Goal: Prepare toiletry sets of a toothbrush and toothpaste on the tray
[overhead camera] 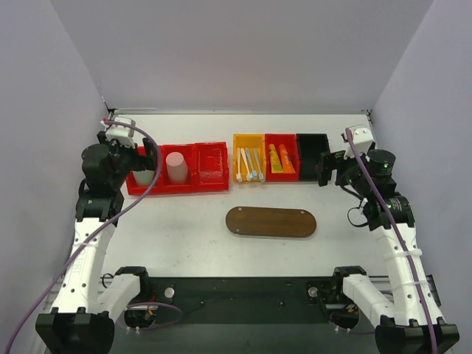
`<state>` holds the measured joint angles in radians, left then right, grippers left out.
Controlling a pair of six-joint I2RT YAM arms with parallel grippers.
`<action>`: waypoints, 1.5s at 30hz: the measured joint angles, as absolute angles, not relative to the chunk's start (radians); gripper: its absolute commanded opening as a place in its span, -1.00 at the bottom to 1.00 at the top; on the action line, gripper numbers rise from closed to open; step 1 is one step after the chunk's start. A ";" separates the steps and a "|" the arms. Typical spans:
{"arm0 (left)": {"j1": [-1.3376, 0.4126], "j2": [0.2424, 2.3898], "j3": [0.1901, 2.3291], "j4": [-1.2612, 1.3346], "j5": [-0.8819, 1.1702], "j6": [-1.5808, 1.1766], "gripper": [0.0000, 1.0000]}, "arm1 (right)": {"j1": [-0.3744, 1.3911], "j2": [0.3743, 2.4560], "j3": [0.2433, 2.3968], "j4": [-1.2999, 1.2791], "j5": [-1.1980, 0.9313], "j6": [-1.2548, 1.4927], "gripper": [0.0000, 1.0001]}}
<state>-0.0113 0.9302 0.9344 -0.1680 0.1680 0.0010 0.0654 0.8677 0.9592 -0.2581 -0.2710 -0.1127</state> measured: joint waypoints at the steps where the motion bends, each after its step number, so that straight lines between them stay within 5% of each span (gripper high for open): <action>1: -0.011 0.927 0.941 -0.174 0.168 0.009 0.95 | 0.065 0.868 0.959 -0.258 -0.271 -0.113 1.00; 22: -0.046 0.976 1.072 -0.439 0.424 0.326 0.95 | 0.067 0.883 0.984 -0.279 -0.318 -0.136 1.00; 33: -0.418 1.246 1.183 -0.602 0.326 0.779 0.92 | 0.067 0.931 0.992 -0.307 -0.352 -0.147 1.00; 45: -0.464 1.683 1.410 -0.704 0.181 1.119 0.86 | 0.067 0.947 0.992 -0.311 -0.376 -0.164 1.00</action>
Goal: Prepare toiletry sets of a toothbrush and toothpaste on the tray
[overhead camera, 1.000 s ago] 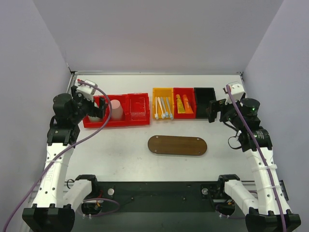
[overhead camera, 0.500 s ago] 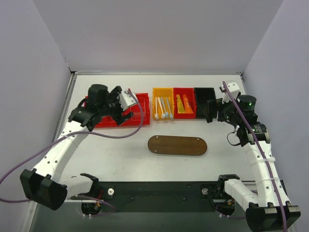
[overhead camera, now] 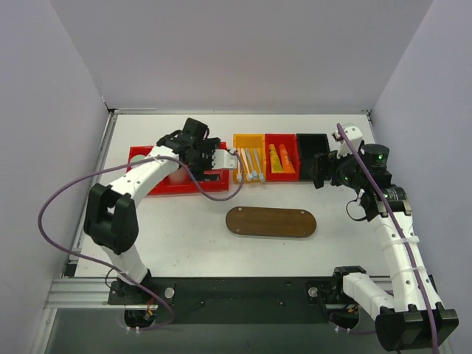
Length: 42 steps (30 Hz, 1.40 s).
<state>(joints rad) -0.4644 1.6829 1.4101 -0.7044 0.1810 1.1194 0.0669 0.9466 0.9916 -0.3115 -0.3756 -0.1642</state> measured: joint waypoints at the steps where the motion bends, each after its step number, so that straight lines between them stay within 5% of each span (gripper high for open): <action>1: -0.466 1.718 1.434 -0.712 0.175 1.132 0.84 | 0.067 0.949 0.992 -0.312 -0.376 -0.166 1.00; 6: -0.469 1.838 1.534 -0.742 0.168 1.164 0.82 | 0.067 0.952 0.992 -0.311 -0.375 -0.181 1.00; 11: -0.471 1.879 1.607 -0.792 0.190 1.169 0.55 | 0.067 0.969 0.992 -0.311 -0.375 -0.187 0.99; 18: -0.476 1.949 1.670 -0.850 0.198 1.172 0.43 | 0.067 0.994 0.992 -0.311 -0.373 -0.189 0.99; 23: -0.479 1.986 1.668 -0.864 0.205 1.161 -0.31 | 0.067 1.000 0.992 -0.311 -0.371 -0.192 0.98; 30: -0.484 1.987 1.667 -0.865 0.218 1.142 -0.96 | 0.067 1.004 0.992 -0.311 -0.371 -0.192 0.98; 42: -0.485 1.978 1.696 -0.923 0.244 1.134 -1.00 | 0.067 1.005 0.992 -0.311 -0.371 -0.192 0.98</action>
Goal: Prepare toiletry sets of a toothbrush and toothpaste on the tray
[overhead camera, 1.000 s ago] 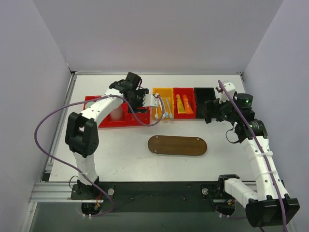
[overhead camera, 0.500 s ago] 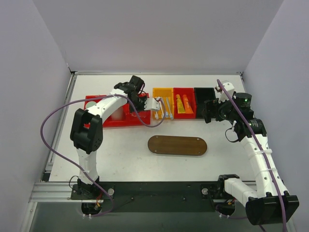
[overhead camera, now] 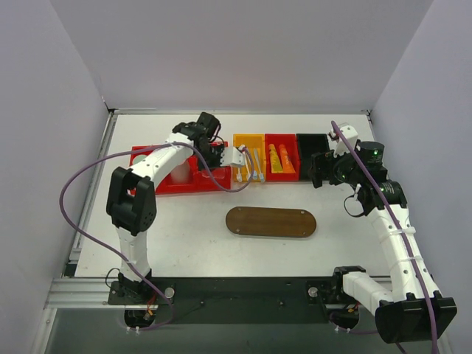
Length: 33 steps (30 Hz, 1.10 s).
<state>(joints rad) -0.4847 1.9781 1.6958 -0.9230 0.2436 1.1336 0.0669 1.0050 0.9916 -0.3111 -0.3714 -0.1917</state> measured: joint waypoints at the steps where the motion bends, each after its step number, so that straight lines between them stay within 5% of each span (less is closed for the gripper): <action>1: -0.484 1.975 1.710 -0.937 0.245 1.129 -1.00 | 0.067 1.005 0.992 -0.311 -0.371 -0.192 0.98; 13: -0.418 1.728 1.779 -0.908 0.458 0.903 -1.00 | 0.070 1.005 0.999 -0.321 -0.395 -0.167 0.98; 22: -0.384 1.308 1.379 -0.468 0.766 0.510 -1.00 | 0.104 1.042 1.204 -0.396 -0.508 -0.112 0.95; 33: -0.450 1.251 1.047 -0.097 0.860 0.260 -1.00 | 0.237 1.235 1.493 -0.505 -0.607 0.006 0.83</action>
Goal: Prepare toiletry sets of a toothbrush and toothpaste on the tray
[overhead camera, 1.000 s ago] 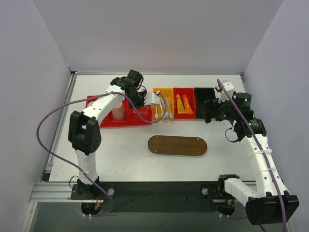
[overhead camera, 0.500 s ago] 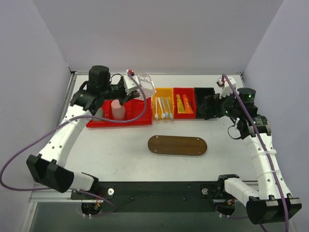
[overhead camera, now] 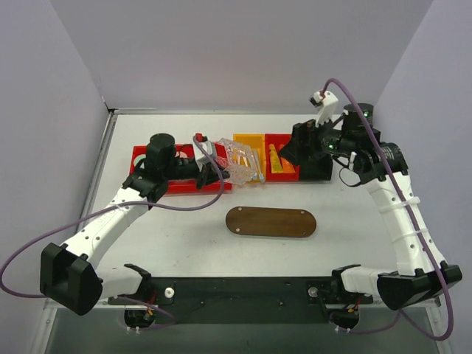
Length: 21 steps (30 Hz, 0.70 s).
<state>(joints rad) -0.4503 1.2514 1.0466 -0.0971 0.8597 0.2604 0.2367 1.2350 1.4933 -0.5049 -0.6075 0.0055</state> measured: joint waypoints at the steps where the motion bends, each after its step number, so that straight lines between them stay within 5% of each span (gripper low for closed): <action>1: -0.458 1.243 1.016 -0.068 0.861 0.253 -1.00 | 0.262 1.246 1.493 -0.514 -0.603 0.010 0.81; 21: -0.516 1.203 0.783 0.222 0.898 0.418 -1.00 | 0.442 1.372 1.431 -0.550 -0.540 0.008 0.44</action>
